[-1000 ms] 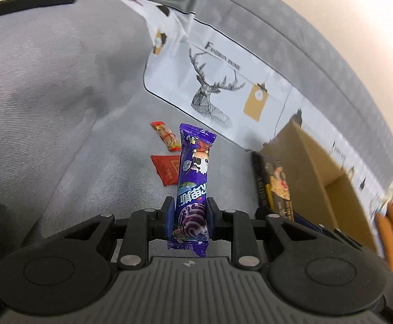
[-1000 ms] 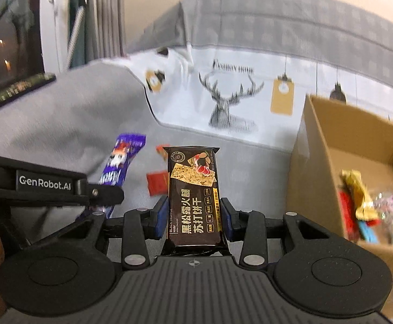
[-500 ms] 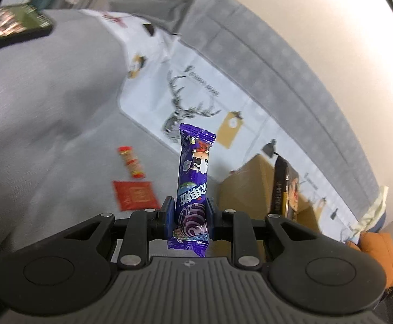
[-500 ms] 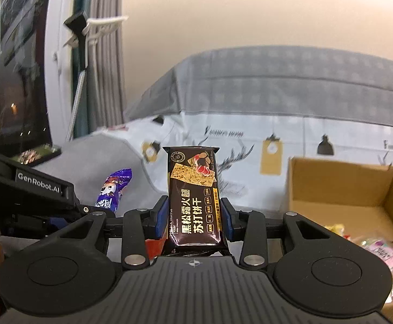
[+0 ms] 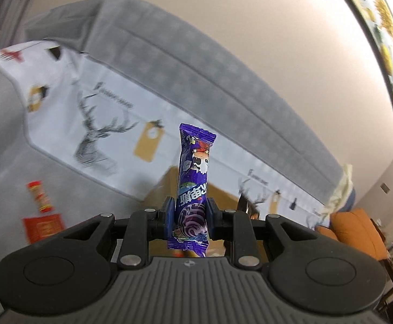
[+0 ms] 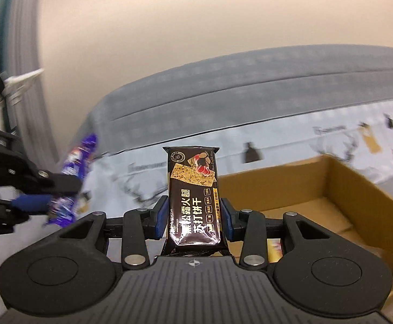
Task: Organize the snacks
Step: 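Lift and carry the purple candy bar and dark biscuit pack over the box, then open both grippers to drop the snacks into the box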
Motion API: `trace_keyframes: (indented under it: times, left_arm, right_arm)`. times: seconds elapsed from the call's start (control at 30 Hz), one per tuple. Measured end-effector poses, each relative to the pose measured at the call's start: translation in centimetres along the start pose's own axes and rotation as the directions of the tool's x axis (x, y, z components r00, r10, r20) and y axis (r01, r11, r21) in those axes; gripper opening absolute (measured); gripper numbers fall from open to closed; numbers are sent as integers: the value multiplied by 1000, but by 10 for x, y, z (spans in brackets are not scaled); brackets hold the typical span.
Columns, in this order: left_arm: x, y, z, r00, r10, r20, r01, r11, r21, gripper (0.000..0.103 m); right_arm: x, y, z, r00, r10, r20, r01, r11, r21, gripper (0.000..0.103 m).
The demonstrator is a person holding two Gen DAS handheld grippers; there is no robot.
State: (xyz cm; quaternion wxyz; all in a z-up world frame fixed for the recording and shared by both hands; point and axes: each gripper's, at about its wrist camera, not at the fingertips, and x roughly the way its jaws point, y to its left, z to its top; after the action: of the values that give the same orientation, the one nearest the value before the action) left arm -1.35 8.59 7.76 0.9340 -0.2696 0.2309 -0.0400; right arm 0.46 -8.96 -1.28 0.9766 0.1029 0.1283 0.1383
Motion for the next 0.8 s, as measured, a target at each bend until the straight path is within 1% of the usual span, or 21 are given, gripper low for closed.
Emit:
trace_keyframes:
  times: [0.1,0.2,0.33,0.5,0.7,0.77,0.8]
  left_arm:
    - [11,-23,5,1000,-24,-2,24,999,38,26]
    - [20,-42,8,999,-47,-6,47,997,69,26]
    - [33,-58,10,998,-62,-15,63,994,88,26]
    - [47,-72,12,997,-74,-27,77,991,105,26]
    - [58,-86,11,995,-84,-48,90,987,132,26]
    - [60,-92,10,994,-94,-54,102,983,151,26]
    - [61,-97,8,992,-107,-64,117,977,177,27]
  right_arm:
    - [3,-18,3,996,-91,13,90,994,54,42]
    - [7,-34,4,985,-171,8,169,980,102,42]
    - [11,-49,1,974,-227,-9,226,963,149,42]
    - [9,-57,1,965,-262,-11,260,951,165,42]
    - [5,-58,2,959,-282,-12,280,943,179,42]
    - [5,-60,3,957,-288,-11,285,941,182,42]
    - [5,-60,3,957,-291,-11,287,940,184,42]
